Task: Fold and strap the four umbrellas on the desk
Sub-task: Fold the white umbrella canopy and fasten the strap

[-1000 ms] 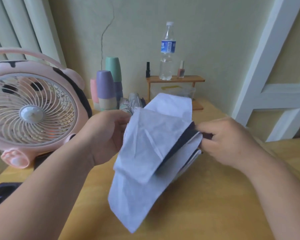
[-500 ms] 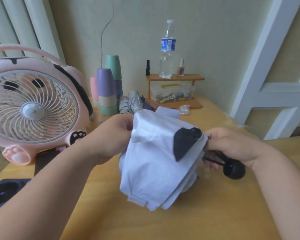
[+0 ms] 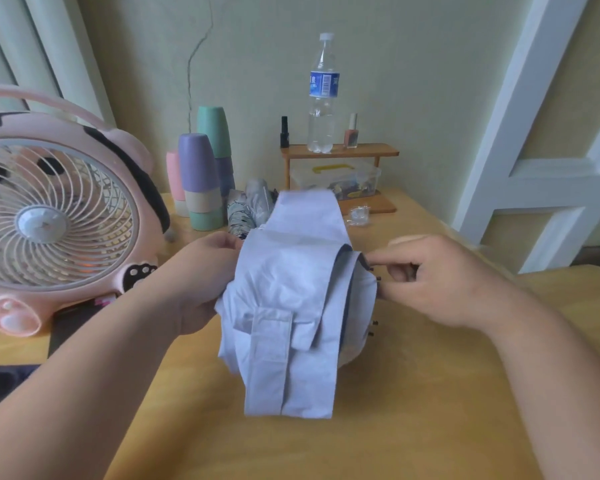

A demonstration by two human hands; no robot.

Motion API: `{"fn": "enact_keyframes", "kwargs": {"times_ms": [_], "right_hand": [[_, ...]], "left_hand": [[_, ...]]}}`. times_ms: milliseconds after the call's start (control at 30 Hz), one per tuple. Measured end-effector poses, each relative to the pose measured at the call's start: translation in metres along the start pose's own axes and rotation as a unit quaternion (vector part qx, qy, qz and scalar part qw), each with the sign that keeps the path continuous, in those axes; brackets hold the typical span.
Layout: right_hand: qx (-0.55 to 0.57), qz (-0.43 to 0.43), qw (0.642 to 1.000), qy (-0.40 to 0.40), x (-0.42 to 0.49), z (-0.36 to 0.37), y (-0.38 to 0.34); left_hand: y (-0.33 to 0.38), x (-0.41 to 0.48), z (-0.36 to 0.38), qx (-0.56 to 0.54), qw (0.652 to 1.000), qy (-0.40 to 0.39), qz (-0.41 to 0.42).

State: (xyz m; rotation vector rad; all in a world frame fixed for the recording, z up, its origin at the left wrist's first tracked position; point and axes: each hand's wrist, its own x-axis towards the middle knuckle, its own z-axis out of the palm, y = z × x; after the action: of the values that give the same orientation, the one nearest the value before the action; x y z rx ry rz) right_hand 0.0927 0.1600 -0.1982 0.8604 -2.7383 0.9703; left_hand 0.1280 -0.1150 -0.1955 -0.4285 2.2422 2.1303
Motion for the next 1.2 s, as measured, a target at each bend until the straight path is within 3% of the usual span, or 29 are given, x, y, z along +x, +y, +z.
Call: {"fn": "enact_keyframes", "kwargs": {"times_ms": [133, 233, 300, 467, 600, 733, 867, 967, 1100, 1200], "right_hand": [[0.01, 0.052, 0.999, 0.002, 0.002, -0.005, -0.002], [0.044, 0.089, 0.995, -0.011, 0.001, -0.009, 0.001], [0.046, 0.097, 0.994, -0.012, 0.0, -0.011, 0.003], [0.055, 0.098, 0.993, -0.04, 0.001, -0.007, 0.006], [0.082, 0.092, 0.99, -0.065, 0.003, -0.002, 0.004], [0.115, 0.093, 0.989, -0.001, 0.006, 0.003, 0.005], [0.153, 0.118, 0.978, 0.08, 0.01, 0.013, 0.005], [0.167, 0.14, 0.971, 0.102, 0.011, 0.017, 0.003], [0.121, 0.168, 0.972, 0.109, 0.012, 0.02, 0.005], [0.082, 0.163, 0.978, 0.103, 0.011, 0.021, 0.007]], "left_hand": [[0.004, 0.002, -0.004, -0.038, 0.997, -0.057, 0.039], [0.006, -0.003, -0.011, 0.019, 0.987, -0.139, 0.074], [0.004, -0.003, -0.012, 0.067, 0.981, -0.153, 0.099], [0.001, 0.0, -0.009, 0.141, 0.975, -0.08, 0.154], [0.003, -0.005, -0.002, 0.273, 0.94, -0.019, 0.205], [0.011, -0.022, 0.005, 0.341, 0.898, 0.044, 0.275], [0.02, -0.047, 0.009, 0.264, 0.888, 0.094, 0.364], [0.022, -0.063, 0.016, 0.263, 0.866, 0.05, 0.423], [0.021, -0.066, 0.027, 0.211, 0.895, -0.035, 0.392], [0.022, -0.069, 0.034, 0.133, 0.928, -0.149, 0.316]]}}
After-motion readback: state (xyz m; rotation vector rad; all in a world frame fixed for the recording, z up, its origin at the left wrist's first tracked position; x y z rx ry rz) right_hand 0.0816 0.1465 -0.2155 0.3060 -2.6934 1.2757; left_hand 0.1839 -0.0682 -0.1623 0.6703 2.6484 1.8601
